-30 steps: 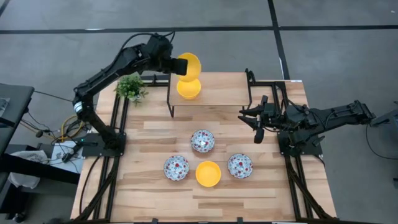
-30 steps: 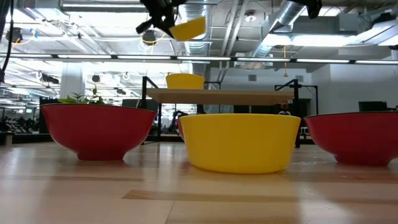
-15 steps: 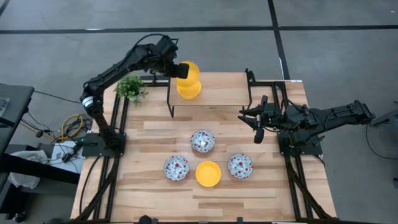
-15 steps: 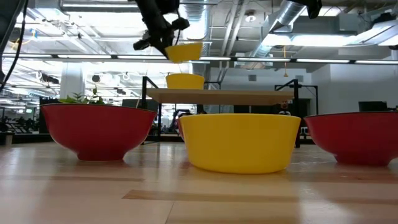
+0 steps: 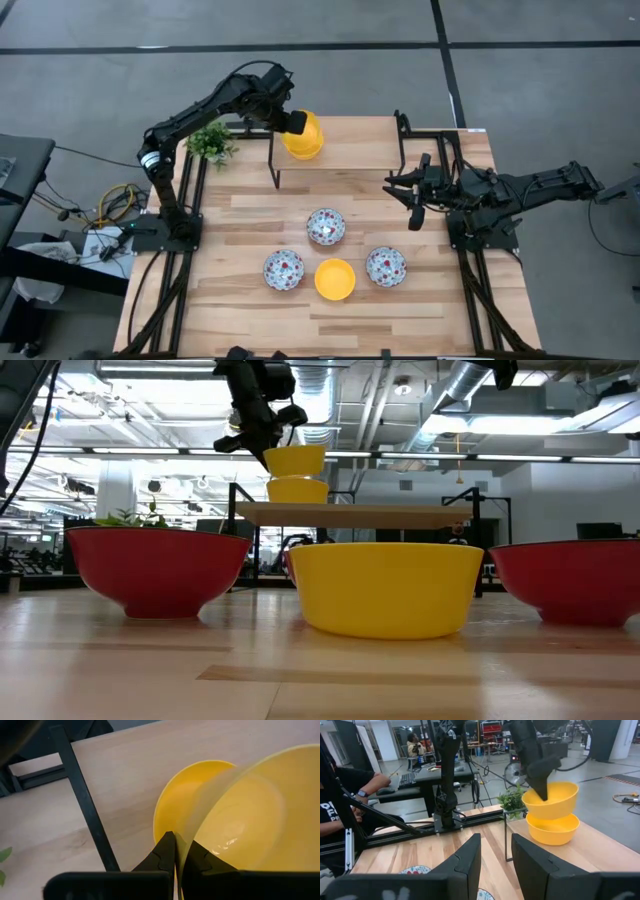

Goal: Pick & Place Mini bowls
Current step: Stack the top yellow bowl on top of the yellow bowl on the shelf

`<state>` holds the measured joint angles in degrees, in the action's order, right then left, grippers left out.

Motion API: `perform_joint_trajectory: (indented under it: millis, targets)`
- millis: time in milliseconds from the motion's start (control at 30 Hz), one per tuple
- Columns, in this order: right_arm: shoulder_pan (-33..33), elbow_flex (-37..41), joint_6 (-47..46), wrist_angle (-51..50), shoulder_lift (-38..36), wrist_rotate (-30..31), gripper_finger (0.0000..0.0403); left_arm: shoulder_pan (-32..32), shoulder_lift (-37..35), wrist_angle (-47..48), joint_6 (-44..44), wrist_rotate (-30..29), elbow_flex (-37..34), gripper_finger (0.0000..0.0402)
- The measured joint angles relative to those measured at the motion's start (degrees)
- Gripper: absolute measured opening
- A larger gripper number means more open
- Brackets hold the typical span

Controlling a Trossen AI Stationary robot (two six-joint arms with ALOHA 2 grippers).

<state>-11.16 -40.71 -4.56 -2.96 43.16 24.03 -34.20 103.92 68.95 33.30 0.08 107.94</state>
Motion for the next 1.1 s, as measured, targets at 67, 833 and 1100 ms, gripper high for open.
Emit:
perform_joint_trajectory:
  millis: [67, 833, 1100]
  targets:
    - [0.00, 0.00, 0.00, 0.00, 0.00, 0.00, 0.0098, 0.00, 0.00, 0.04, 0.00, 0.00, 0.00, 0.0004]
    - [0.00, 0.00, -0.17, 0.00, 0.00, -0.01, 0.0098, 0.11, 1.15, -0.90, 1.09, -0.90, -0.07, 0.0004]
    - [0.00, 0.00, -6.39, 0.00, 0.00, -0.01, 0.0098, 0.09, 2.53, -0.97, 1.01, -0.69, -0.04, 0.0004]
